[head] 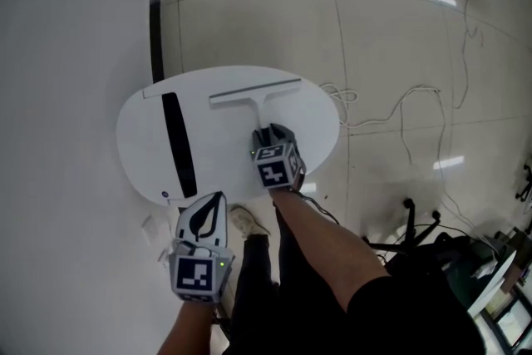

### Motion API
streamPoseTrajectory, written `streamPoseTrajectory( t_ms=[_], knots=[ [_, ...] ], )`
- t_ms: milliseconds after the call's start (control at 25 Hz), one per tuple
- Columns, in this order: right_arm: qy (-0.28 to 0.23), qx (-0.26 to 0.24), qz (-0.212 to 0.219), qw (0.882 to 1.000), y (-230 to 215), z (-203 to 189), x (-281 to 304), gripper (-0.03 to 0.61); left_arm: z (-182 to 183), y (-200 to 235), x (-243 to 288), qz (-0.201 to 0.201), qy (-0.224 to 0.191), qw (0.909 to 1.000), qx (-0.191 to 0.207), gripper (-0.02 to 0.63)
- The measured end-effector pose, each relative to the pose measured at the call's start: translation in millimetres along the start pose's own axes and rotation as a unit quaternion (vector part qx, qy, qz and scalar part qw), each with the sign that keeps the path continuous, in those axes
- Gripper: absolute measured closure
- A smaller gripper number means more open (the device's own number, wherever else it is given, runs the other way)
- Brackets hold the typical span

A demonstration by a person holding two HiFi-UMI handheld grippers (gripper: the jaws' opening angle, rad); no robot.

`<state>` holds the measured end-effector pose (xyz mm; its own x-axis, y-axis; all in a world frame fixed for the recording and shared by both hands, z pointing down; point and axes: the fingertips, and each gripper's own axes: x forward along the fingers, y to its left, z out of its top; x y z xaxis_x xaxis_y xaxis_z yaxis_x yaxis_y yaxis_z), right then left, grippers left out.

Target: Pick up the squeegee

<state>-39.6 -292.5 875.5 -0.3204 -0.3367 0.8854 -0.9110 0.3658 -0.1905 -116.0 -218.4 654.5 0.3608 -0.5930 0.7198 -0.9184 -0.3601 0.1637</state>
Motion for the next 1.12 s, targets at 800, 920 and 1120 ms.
streamPoseTrajectory(
  t_ms=[800,920,1120],
  knots=[
    [-0.036,0.025,-0.012,0.999,-23,19,-51,0.476,3,10,-46,0.026,-0.032,0.9991,0.014,0.611],
    [-0.049,0.017,-0.017,0.999,-24,20,-77,0.476,6,6,-65,0.027,-0.047,0.9984,0.018,0.611],
    [-0.087,0.013,-0.031,0.996,-19,19,-133,0.476,9,-4,-106,0.017,-0.082,0.9957,0.041,0.611]
  ],
)
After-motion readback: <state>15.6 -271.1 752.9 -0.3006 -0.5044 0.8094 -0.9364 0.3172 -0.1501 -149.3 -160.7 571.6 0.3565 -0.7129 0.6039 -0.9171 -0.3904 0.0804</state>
